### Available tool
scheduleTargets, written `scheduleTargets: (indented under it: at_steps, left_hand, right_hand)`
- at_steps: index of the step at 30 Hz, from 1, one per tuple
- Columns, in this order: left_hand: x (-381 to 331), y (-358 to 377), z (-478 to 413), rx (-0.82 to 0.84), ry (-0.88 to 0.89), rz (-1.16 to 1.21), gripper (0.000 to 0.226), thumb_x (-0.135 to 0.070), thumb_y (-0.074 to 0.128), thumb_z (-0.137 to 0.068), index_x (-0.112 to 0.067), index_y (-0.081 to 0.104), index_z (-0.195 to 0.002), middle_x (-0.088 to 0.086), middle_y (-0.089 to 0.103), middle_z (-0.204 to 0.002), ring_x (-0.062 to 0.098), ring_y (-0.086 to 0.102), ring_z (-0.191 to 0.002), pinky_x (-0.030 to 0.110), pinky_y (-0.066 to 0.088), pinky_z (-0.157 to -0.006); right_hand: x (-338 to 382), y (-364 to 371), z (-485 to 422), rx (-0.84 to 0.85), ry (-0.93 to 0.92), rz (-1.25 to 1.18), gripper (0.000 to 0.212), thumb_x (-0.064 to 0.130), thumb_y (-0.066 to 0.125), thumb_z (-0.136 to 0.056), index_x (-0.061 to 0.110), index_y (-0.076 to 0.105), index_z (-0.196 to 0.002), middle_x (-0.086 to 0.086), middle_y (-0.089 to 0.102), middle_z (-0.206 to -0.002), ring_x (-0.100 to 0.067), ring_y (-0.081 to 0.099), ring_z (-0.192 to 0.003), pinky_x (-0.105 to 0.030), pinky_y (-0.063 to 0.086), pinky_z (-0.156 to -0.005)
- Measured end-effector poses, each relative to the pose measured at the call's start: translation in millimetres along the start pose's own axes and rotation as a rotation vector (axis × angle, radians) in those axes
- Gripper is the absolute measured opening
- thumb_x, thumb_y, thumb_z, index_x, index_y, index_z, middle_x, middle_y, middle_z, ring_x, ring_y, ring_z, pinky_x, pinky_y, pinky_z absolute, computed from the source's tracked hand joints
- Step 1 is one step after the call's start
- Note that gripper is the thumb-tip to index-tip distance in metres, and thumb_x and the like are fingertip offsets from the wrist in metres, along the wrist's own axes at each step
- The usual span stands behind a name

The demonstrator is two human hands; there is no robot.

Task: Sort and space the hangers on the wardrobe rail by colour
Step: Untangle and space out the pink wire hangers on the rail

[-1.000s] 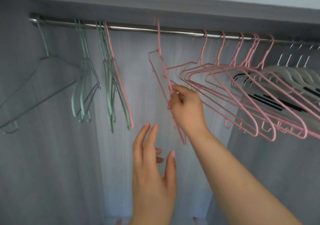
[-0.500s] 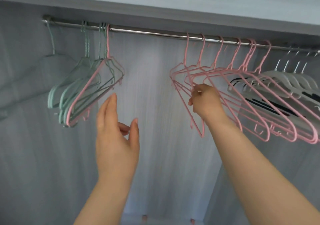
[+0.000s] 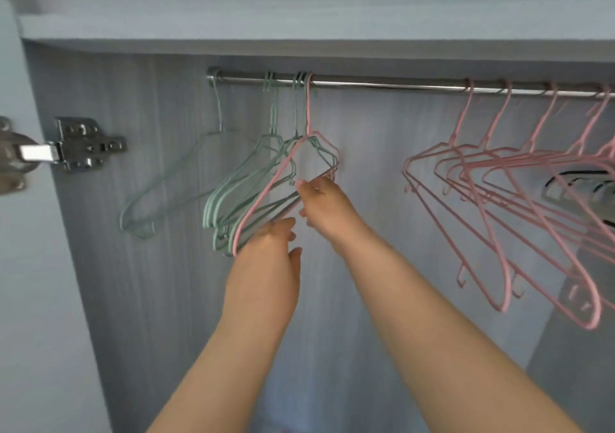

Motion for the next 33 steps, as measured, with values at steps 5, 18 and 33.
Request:
scheduleTargets:
  at_steps: [5, 18, 33]
  left_hand:
    - [17, -24, -7, -0.150, 0.040, 0.015, 0.050, -0.009, 0.062, -0.079, -0.022, 0.047, -0.124, 0.004, 0.048, -0.120, 0.030, 0.060, -0.079, 0.035, 0.047, -0.061]
    - [69, -35, -27, -0.233, -0.160, -0.131, 0.036, -0.005, 0.070, -0.072, -0.013, 0.063, -0.106, 0.012, 0.057, -0.107, 0.034, 0.061, -0.069, 0.034, 0.042, -0.062]
    - [-50, 43, 12, -0.017, 0.149, 0.392, 0.039, -0.052, 0.045, -0.067, -0.069, 0.044, -0.103, -0.020, 0.061, -0.081, 0.009, 0.057, -0.048, 0.006, 0.042, -0.051]
  right_hand:
    - [4, 41, -25, -0.002, 0.016, -0.228, 0.051, 0.043, 0.045, -0.090, 0.005, 0.042, -0.124, -0.019, 0.059, -0.122, -0.033, 0.058, -0.109, -0.037, 0.043, -0.080]
    - [12, 68, -35, 0.135, -0.066, -0.665, 0.026, -0.001, 0.058, -0.085, 0.020, 0.042, -0.086, -0.001, 0.058, -0.066, 0.005, 0.057, -0.039, -0.010, 0.046, -0.042]
    - [-35, -72, 17, -0.325, -0.207, -0.422, 0.023, 0.012, 0.038, -0.081, 0.023, 0.043, -0.062, 0.011, 0.036, -0.039, -0.007, 0.030, -0.041, -0.027, 0.027, -0.046]
Point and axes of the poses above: each hand's wrist, its own z-axis away from the middle knuckle, its own y-axis out of the palm, x = y × z, the point moved 7 cm from there along -z, towards the middle knuckle
